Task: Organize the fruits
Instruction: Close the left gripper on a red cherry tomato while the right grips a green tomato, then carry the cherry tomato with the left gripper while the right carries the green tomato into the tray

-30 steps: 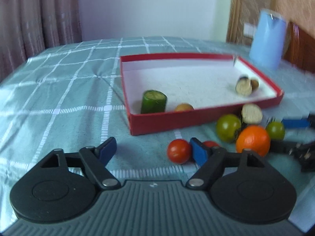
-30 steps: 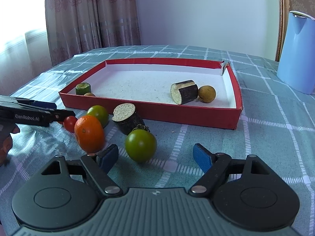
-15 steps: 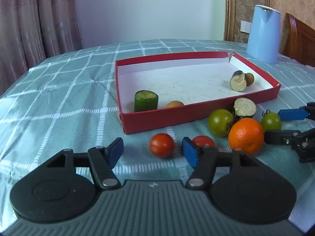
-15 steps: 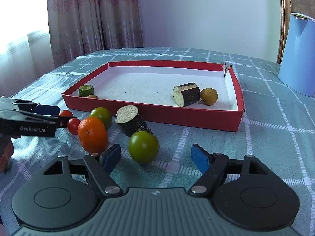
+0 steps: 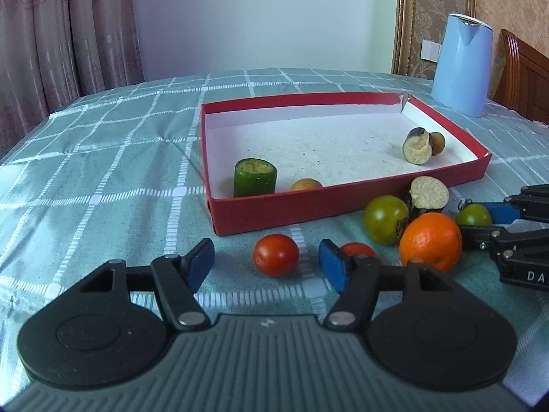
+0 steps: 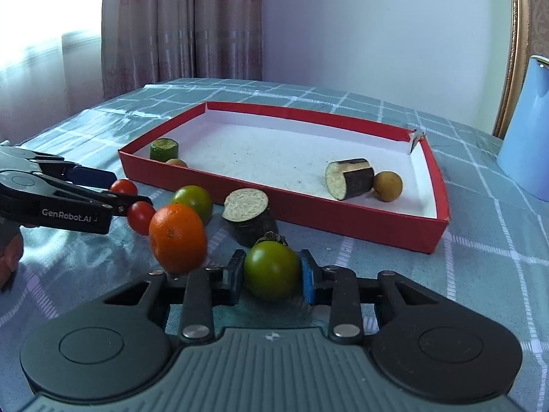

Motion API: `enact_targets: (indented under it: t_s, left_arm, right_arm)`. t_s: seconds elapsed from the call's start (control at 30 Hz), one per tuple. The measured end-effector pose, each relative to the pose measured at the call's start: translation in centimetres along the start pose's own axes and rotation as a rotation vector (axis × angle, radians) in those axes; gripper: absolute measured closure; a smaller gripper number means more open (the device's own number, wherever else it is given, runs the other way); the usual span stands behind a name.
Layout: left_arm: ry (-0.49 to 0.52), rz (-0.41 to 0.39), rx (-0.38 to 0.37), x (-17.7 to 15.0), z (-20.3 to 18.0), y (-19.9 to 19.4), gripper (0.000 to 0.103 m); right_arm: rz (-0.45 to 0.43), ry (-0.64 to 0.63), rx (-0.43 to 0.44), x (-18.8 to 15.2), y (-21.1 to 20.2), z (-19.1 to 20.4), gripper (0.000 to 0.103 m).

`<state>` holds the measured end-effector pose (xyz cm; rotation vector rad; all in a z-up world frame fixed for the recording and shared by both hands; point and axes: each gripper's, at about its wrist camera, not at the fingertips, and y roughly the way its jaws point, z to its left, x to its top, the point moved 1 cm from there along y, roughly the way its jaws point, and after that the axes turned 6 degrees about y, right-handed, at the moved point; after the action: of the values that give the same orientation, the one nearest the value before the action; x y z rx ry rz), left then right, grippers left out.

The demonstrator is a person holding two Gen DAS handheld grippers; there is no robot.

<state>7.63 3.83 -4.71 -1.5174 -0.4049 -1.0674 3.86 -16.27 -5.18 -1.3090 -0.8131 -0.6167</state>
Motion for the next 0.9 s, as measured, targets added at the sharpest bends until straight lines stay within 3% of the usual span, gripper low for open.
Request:
enact_targets:
  t_s: [0.43, 0.9]
  left_arm:
    - [-0.056, -0.017, 0.027, -0.4, 0.8, -0.9, 0.079]
    - [-0.082, -0.04, 0.036, -0.7, 1.0, -1.7, 0.079]
  right_arm:
    - [-0.011, 0.03, 0.009, 0.1, -0.2, -0.5, 0.071]
    - [-0.032, 0.033, 0.004, 0.0, -0.5, -0.6, 0.071]
